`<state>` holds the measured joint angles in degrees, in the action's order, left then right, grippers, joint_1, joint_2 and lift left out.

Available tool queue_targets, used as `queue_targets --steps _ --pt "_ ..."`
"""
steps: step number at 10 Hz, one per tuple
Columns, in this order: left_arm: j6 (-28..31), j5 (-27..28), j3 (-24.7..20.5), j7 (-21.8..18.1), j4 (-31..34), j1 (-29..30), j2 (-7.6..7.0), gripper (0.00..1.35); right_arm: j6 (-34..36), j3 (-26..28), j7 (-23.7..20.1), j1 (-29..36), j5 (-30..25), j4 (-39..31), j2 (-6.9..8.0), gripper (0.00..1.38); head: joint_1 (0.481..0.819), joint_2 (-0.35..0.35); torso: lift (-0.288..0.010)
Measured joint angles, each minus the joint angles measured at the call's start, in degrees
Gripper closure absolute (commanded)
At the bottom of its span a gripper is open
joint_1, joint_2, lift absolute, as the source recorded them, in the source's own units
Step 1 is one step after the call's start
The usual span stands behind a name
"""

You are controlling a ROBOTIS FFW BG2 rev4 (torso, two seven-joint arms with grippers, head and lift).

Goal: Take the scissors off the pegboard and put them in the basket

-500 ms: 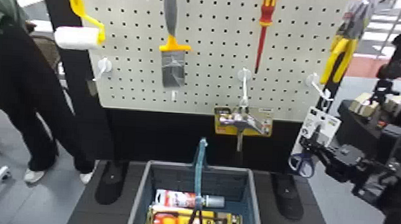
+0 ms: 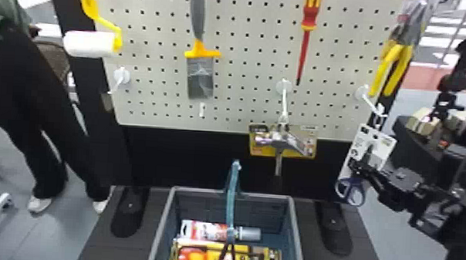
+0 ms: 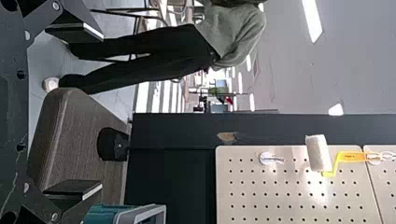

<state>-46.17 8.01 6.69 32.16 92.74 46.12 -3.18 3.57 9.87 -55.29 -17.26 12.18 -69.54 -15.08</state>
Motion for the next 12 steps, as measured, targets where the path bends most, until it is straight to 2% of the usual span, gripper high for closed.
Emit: queue_targets --steps 2,8,12 --pt "-0.1 0.0 0.0 0.0 0.0 0.0 0.01 0.19 0.9 0.1 0.5 0.5 0.5 -1.3 -0.04 1.20 0.549 0.000 -0.100" --pt "0.0 0.0 -0.1 0.0 0.0 0.2 0.02 0.19 5.3 0.8 2.8 4.6 1.6 -12.1 0.25 1.20 0.549 0.000 -0.100" --pt "-0.1 0.1 -0.1 0.0 0.0 0.1 0.02 0.19 7.1 2.6 3.7 8.4 2.5 -18.0 1.17 1.20 0.549 0.000 -0.100"
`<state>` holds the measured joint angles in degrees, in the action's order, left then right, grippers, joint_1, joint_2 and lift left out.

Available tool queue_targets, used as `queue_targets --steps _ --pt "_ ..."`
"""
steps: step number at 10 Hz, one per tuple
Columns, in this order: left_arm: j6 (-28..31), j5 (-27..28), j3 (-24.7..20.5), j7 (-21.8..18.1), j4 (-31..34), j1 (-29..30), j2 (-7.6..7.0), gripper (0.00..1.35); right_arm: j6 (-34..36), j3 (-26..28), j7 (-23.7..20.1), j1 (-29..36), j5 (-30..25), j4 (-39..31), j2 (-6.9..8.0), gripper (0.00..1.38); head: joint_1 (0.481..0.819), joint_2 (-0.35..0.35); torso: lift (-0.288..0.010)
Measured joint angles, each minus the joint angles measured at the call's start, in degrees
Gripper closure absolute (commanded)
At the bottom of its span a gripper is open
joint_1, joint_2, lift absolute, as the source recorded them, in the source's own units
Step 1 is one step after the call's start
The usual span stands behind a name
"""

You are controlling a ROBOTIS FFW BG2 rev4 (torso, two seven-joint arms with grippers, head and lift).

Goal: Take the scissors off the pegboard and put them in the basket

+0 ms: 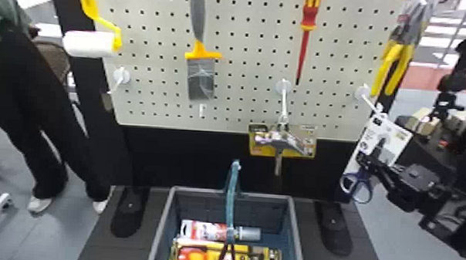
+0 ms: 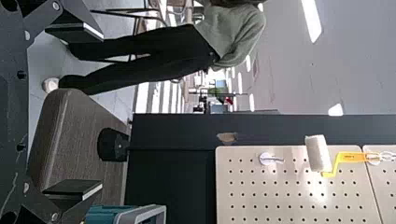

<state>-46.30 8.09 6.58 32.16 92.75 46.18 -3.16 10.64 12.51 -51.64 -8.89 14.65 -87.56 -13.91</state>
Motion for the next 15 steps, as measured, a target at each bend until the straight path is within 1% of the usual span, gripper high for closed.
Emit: queue_targets --steps 3,5,6,7,8,9,10,12,14,15 --pt "0.0 0.0 0.0 0.0 0.0 0.0 0.00 0.19 1.0 0.4 0.8 2.4 0.7 -5.2 0.66 1.20 0.549 0.000 -0.100" --pt "0.0 0.0 0.0 0.0 0.0 0.0 -0.08 0.19 1.6 0.6 0.8 3.0 1.0 -7.7 0.79 1.20 0.549 0.000 -0.100" --pt "0.0 0.0 0.0 0.0 0.0 0.0 -0.09 0.19 2.4 1.2 1.4 4.6 1.5 -10.3 1.40 1.20 0.549 0.000 -0.100" --pt "0.1 0.0 0.0 0.0 0.0 -0.1 -0.07 0.19 3.1 2.5 3.7 7.5 2.5 -14.2 2.99 1.20 0.549 0.000 -0.100" --pt "0.1 0.0 0.0 0.1 0.0 -0.1 -0.02 0.19 3.3 3.9 6.5 11.0 4.2 -18.5 5.23 1.20 0.549 0.000 -0.100" --pt "0.1 0.0 0.0 0.1 0.0 -0.1 0.00 0.19 3.2 4.8 8.4 14.0 6.0 -21.6 7.10 1.20 0.549 0.000 -0.100" --pt "0.1 0.0 0.0 0.1 0.0 -0.1 0.00 0.19 2.8 5.2 10.1 16.6 7.8 -24.2 8.50 1.20 0.549 0.000 -0.100" --pt "0.2 0.1 0.1 0.1 -0.1 -0.2 0.00 0.19 2.0 5.2 14.2 19.9 11.1 -27.8 10.34 1.20 0.549 0.000 -0.100" --pt "0.2 0.2 0.2 0.1 -0.1 -0.4 0.00 0.19 0.8 4.9 17.2 22.2 14.0 -28.8 13.34 1.20 0.549 0.000 -0.100" --pt "0.3 0.3 0.3 0.1 -0.2 -0.4 0.00 0.19 0.3 4.1 18.8 22.9 15.5 -28.6 13.71 1.20 0.549 0.000 -0.100"
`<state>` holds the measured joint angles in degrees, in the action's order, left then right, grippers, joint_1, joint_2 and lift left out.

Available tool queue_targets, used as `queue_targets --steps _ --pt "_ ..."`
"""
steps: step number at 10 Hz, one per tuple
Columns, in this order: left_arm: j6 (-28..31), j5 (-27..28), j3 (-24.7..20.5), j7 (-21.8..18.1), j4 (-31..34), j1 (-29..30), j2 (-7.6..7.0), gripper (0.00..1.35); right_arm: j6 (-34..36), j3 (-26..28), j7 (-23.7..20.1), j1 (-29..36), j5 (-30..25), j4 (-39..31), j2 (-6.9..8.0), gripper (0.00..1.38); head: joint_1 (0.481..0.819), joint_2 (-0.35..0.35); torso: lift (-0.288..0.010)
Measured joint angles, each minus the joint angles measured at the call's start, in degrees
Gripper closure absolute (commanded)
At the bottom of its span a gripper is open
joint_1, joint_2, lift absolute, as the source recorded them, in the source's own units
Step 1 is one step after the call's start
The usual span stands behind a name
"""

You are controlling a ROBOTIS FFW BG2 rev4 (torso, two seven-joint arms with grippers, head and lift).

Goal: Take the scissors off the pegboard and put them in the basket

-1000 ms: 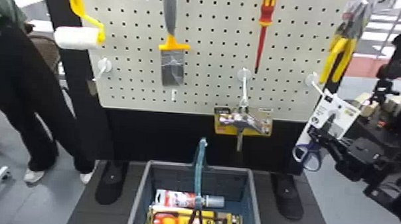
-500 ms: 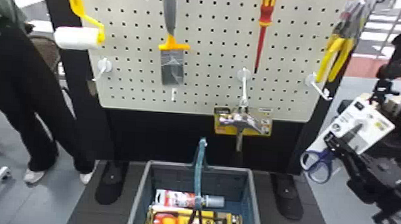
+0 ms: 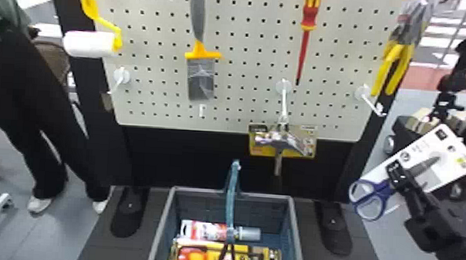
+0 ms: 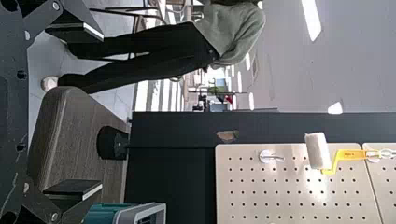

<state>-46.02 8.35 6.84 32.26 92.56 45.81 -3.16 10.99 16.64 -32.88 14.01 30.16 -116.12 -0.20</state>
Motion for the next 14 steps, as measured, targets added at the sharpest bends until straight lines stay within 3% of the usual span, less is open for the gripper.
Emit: queue_targets --steps 5,14 --pt "0.3 0.1 0.2 0.0 -0.2 -0.2 -0.07 0.19 -4.3 -7.8 3.0 -0.3 7.3 9.3 0.12 1.20 0.549 0.000 -0.100" --pt "0.3 0.0 0.9 0.0 -0.6 -0.9 -0.74 0.19 -4.0 -18.5 4.3 -5.9 12.2 17.4 0.11 1.20 0.549 0.000 -0.100"
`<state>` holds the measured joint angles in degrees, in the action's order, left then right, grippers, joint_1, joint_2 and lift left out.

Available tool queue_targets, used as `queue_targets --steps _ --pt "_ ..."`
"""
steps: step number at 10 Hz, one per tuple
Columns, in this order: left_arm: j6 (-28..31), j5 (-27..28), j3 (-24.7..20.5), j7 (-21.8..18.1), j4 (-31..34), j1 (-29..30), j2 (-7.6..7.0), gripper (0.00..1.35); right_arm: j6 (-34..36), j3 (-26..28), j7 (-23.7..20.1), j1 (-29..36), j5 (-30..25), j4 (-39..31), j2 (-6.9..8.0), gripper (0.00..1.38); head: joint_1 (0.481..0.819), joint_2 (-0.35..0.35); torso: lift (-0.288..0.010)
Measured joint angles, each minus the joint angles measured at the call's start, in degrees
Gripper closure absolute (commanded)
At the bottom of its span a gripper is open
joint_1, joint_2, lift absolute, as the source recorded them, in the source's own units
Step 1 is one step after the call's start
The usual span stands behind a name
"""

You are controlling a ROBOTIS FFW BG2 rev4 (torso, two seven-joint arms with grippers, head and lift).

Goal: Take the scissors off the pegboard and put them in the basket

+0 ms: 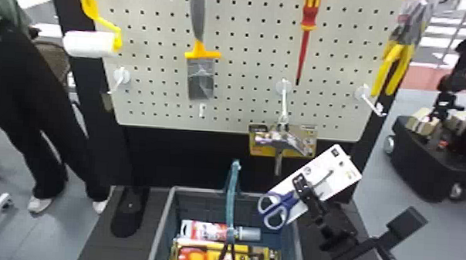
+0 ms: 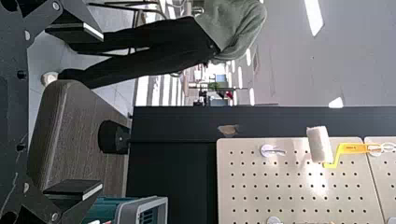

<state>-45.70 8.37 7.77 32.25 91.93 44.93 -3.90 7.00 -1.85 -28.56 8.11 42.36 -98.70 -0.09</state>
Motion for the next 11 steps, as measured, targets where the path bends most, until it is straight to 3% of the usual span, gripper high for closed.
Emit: queue_targets --steps 5,11 --pt "-0.1 -0.2 0.1 0.0 0.0 -0.1 -0.23 0.19 -0.3 -6.0 -0.5 -2.1 2.3 6.1 -0.34 1.20 0.549 0.000 -0.100" --pt "0.0 -0.4 0.2 0.0 0.0 -0.1 -0.31 0.19 -0.4 -9.0 -2.4 -5.1 1.5 13.8 -0.55 1.20 0.549 0.000 -0.100"
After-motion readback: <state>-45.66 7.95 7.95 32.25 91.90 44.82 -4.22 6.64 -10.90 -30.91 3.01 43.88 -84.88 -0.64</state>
